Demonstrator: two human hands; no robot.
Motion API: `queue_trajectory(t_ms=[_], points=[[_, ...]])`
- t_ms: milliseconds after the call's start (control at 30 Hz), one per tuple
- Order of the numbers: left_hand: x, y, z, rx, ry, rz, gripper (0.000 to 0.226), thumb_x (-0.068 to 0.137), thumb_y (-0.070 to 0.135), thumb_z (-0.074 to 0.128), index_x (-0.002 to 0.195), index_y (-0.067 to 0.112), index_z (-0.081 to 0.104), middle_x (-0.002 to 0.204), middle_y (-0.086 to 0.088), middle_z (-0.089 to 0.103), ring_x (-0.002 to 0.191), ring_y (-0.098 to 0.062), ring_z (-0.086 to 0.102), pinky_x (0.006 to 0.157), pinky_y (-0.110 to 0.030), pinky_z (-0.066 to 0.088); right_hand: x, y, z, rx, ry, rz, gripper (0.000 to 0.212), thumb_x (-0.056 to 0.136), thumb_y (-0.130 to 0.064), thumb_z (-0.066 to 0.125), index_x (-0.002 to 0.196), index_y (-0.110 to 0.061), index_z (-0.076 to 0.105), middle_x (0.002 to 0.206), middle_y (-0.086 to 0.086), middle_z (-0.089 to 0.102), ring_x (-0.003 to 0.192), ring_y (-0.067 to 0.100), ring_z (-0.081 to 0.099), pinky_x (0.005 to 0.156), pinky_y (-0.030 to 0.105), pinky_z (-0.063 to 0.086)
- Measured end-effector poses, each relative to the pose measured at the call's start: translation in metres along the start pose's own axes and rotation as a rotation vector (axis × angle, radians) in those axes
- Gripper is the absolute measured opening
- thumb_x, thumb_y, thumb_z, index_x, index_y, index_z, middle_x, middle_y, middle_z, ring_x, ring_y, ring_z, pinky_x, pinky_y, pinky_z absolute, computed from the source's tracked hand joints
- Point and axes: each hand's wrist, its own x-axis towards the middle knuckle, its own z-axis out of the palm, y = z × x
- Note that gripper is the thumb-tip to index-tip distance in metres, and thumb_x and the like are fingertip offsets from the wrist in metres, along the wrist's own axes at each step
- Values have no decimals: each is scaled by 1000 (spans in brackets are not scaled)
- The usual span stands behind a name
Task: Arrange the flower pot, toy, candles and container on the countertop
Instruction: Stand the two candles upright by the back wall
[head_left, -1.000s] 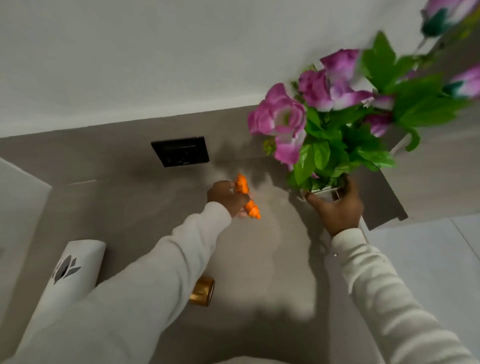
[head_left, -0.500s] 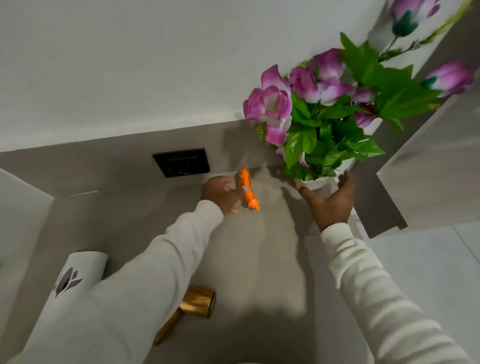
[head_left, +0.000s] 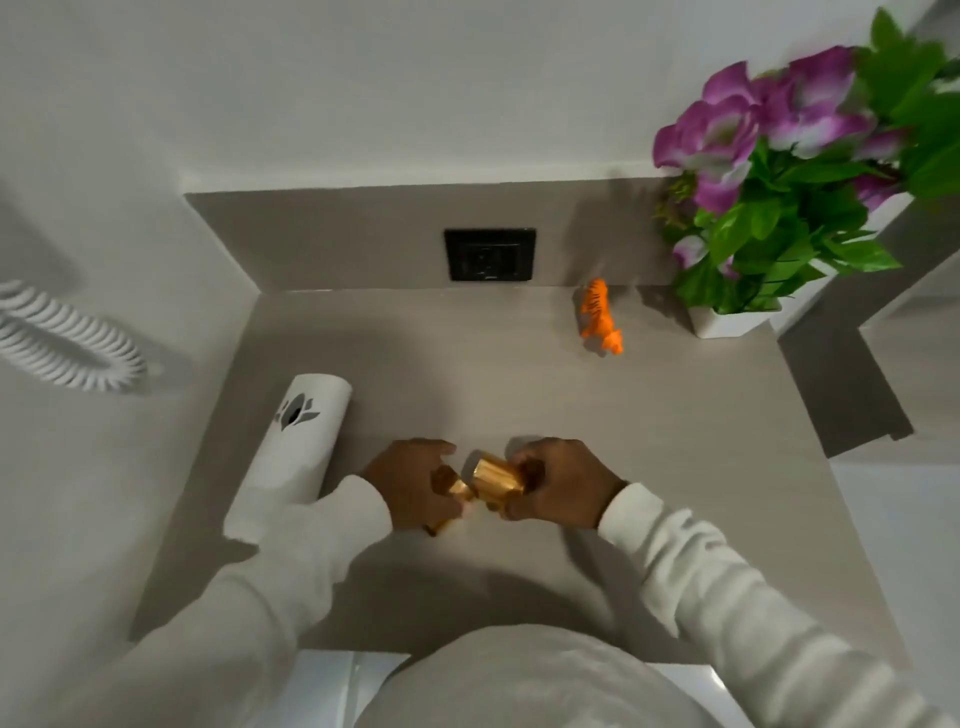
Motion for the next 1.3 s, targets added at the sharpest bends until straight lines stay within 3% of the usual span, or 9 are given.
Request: queue_trajectory(t_ms=[67,167,367,567,700,900,1000,1233,1300], points=[[-2,-3,14,90,14,17,70,67,46,71,130,25,47,122,0,60,107,-22,58,95,-37,50,9,-10,5,-103,-32,9,39,64,-38,83,94,-18,69,91,1,67,82,20,61,73,29,50],[-3,-5,25,-11,181,51,51,68,36,73,115,26,54,110,1,64,94,-19,60,86,-35,55,13,-14,9,-151,43,1,40,63,-39,83,94,-18,70,90,0,66,81,20,60,73,29,49],[-1,-13,32,-475,473,121,61,62,21,85,112,25,50,112,2,58,97,-17,57,79,-21,48,2,0,29,254,531,108,51,52,-45,82,97,-32,62,92,-4,70,85,17,66,78,34,56],[11,-20,45,-599,565,186,64,63,13,85,113,21,47,112,-2,57,100,-21,59,80,-10,46,2,3,43,306,662,147,56,55,-37,83,106,-34,61,101,-1,69,95,20,63,87,42,55],[8,-21,47,-751,623,135,65,62,7,85,108,32,47,107,9,58,96,-12,60,71,-2,48,-4,4,55,394,734,140,70,58,-44,86,121,-28,59,117,-1,68,106,18,62,96,34,51],[31,-17,47,-806,699,36,59,59,11,87,111,18,60,112,-4,68,101,-21,65,85,-34,59,13,4,62,428,832,175,54,66,-37,86,114,-37,62,112,-3,69,102,16,63,93,32,52],[64,-8,30,-862,721,13,58,58,9,87,108,20,62,110,-4,69,99,-20,67,84,-42,59,44,6,45,431,831,178,55,66,-41,84,116,-34,62,113,-5,69,103,14,63,93,30,51],[148,16,-25,-823,767,42,56,63,10,84,113,17,61,115,-4,67,99,-14,63,83,-19,52,131,10,-7,428,880,159,52,72,-36,83,118,-24,63,111,-3,70,101,12,61,91,30,51],[169,17,-36,-826,774,45,56,63,11,84,114,17,60,115,-5,67,101,-15,64,84,-22,54,153,13,-18,437,911,156,51,73,-35,81,119,-22,64,112,0,71,102,14,63,93,34,53]])
